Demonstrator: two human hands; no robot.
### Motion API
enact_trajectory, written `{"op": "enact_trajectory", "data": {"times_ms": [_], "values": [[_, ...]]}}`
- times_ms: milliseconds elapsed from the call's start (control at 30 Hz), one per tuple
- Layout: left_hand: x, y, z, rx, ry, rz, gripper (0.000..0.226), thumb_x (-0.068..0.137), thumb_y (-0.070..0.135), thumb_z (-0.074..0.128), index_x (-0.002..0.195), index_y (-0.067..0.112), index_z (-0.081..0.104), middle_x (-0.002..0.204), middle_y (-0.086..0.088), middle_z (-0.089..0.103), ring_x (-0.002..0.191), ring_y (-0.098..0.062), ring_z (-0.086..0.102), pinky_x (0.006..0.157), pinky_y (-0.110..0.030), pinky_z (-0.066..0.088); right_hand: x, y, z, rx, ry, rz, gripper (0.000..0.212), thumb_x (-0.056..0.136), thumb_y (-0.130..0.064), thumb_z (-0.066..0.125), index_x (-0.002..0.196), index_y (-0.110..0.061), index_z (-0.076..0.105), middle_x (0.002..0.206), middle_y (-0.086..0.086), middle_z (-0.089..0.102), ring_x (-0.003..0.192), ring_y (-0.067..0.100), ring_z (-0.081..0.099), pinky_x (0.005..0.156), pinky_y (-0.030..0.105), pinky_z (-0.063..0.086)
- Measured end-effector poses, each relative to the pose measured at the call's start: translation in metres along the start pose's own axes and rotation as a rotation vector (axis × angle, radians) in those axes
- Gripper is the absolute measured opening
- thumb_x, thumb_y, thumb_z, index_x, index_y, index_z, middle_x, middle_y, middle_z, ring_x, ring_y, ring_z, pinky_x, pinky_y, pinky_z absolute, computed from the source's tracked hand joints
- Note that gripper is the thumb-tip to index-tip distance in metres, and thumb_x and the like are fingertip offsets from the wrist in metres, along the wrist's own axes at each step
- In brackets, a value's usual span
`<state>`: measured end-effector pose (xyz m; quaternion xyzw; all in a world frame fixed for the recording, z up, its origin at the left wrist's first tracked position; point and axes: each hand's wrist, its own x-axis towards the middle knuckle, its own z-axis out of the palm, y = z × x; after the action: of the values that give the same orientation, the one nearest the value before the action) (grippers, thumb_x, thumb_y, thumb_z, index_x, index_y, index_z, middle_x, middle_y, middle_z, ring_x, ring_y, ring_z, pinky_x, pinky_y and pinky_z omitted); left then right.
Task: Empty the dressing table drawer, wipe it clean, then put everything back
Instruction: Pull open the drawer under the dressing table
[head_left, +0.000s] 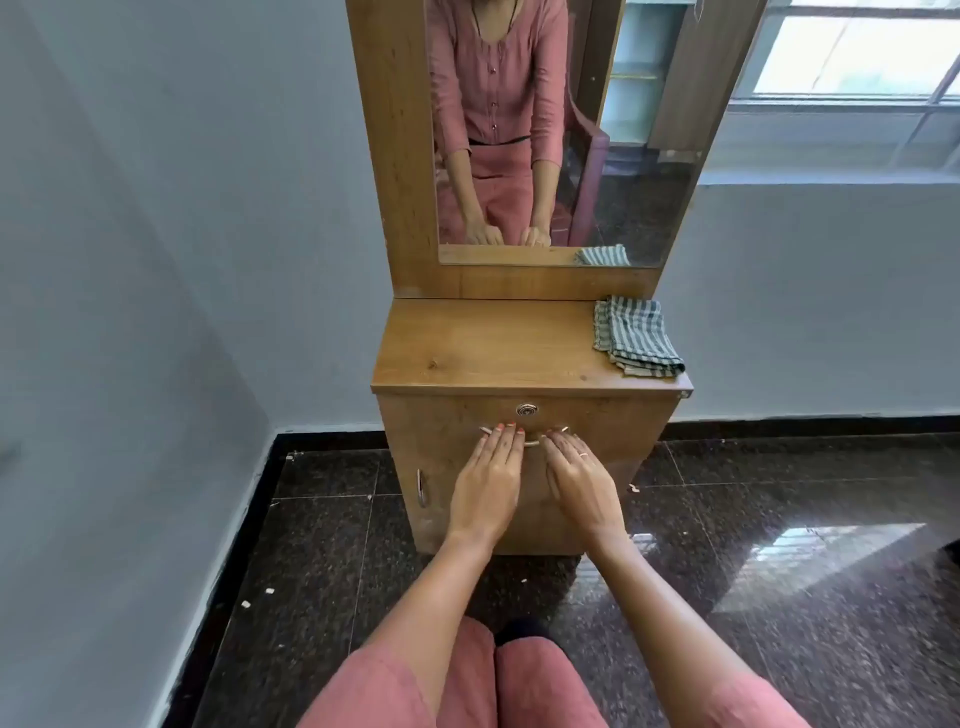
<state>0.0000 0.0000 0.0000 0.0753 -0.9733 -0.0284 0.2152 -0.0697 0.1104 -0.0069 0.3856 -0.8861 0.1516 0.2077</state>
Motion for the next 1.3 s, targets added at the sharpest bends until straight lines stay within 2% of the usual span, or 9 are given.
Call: {"op": "enact_trajectory", "data": {"times_ms": [67,167,233,300,367,500,733,1000,1300], "values": [[0.007,0.001,-0.001,-0.096,-0.031,-0.036,0.049,0.057,0.011,0.084,0.103,0.007,0.069,0.106,-0.004,0.071,0.100,-0.012,0.066,0.086,-0.026,0.051,0.003,0.001,0.003,0.043,-0.004,-0.021,0.032,0.077,-0.011,0.041,0.093,-0.004,0.068,0.091,0.009,0.071,0.085,0.024,0.069,0.078,0.031,0.057],[0.015,-0.002,0.001,-0.173,-0.056,-0.083,0.050,0.050,0.005,0.087,0.097,0.008,0.071,0.096,-0.004,0.073,0.090,-0.015,0.070,0.076,-0.026,0.055,0.012,0.004,0.007,0.061,-0.001,-0.032,0.019,0.075,-0.008,0.052,0.085,-0.006,0.068,0.083,0.006,0.069,0.076,0.023,0.067,0.069,0.027,0.055],[0.018,-0.007,0.007,-0.202,-0.055,-0.108,0.045,0.058,0.000,0.080,0.100,0.006,0.069,0.099,-0.006,0.071,0.092,-0.021,0.069,0.073,-0.027,0.056,0.016,0.007,0.012,0.081,-0.029,-0.024,0.014,0.065,-0.002,0.070,0.079,-0.006,0.068,0.078,0.006,0.068,0.070,0.025,0.066,0.061,0.026,0.055],[0.022,-0.008,0.005,-0.253,-0.160,-0.125,0.040,0.081,-0.001,0.058,0.121,0.005,0.057,0.122,-0.009,0.061,0.116,-0.025,0.057,0.089,-0.031,0.050,0.018,0.009,0.015,0.087,-0.072,0.010,0.021,0.057,0.000,0.080,0.074,-0.007,0.069,0.077,0.006,0.068,0.068,0.025,0.066,0.059,0.026,0.055],[0.025,-0.013,0.011,-0.232,-0.249,-0.140,0.040,0.093,0.004,0.041,0.132,0.009,0.045,0.137,-0.006,0.048,0.129,-0.022,0.042,0.100,-0.033,0.041,0.019,0.010,0.018,0.096,-0.086,0.026,0.021,0.056,-0.001,0.081,0.073,-0.007,0.069,0.078,0.007,0.069,0.070,0.027,0.066,0.058,0.027,0.055],[0.025,-0.018,0.016,-0.228,-0.285,-0.156,0.038,0.092,0.004,0.042,0.129,0.010,0.049,0.136,-0.004,0.047,0.128,-0.019,0.040,0.096,-0.034,0.045,0.021,0.012,0.021,0.179,-0.116,0.089,0.013,0.066,-0.003,0.075,0.078,-0.003,0.068,0.084,0.010,0.068,0.079,0.034,0.064,0.050,0.031,0.052],[0.023,-0.018,0.018,-0.289,-0.203,-0.186,0.025,0.091,0.010,0.047,0.112,0.007,0.060,0.117,-0.006,0.058,0.114,-0.021,0.049,0.077,-0.039,0.050,0.018,0.011,0.021,0.229,-0.120,0.162,0.012,0.078,-0.011,0.067,0.089,-0.008,0.069,0.095,0.006,0.069,0.098,0.029,0.061,0.057,0.035,0.053],[-0.006,-0.011,0.014,-0.355,-0.044,-0.134,0.010,0.077,0.003,0.064,0.087,0.004,0.067,0.087,-0.007,0.066,0.089,-0.026,0.062,0.056,-0.036,0.056,-0.008,0.000,0.010,0.258,-0.072,0.208,0.012,0.073,-0.012,0.071,0.083,-0.008,0.067,0.090,0.003,0.070,0.093,0.025,0.063,0.053,0.030,0.052],[-0.047,0.006,0.000,-0.373,-0.035,-0.158,0.006,0.078,0.005,0.065,0.083,0.008,0.067,0.082,-0.003,0.065,0.079,-0.022,0.063,0.048,-0.033,0.055,-0.046,-0.012,-0.008,0.304,-0.082,0.233,0.007,0.072,-0.013,0.073,0.076,-0.010,0.068,0.087,0.001,0.068,0.087,0.025,0.064,0.052,0.032,0.052]]}}
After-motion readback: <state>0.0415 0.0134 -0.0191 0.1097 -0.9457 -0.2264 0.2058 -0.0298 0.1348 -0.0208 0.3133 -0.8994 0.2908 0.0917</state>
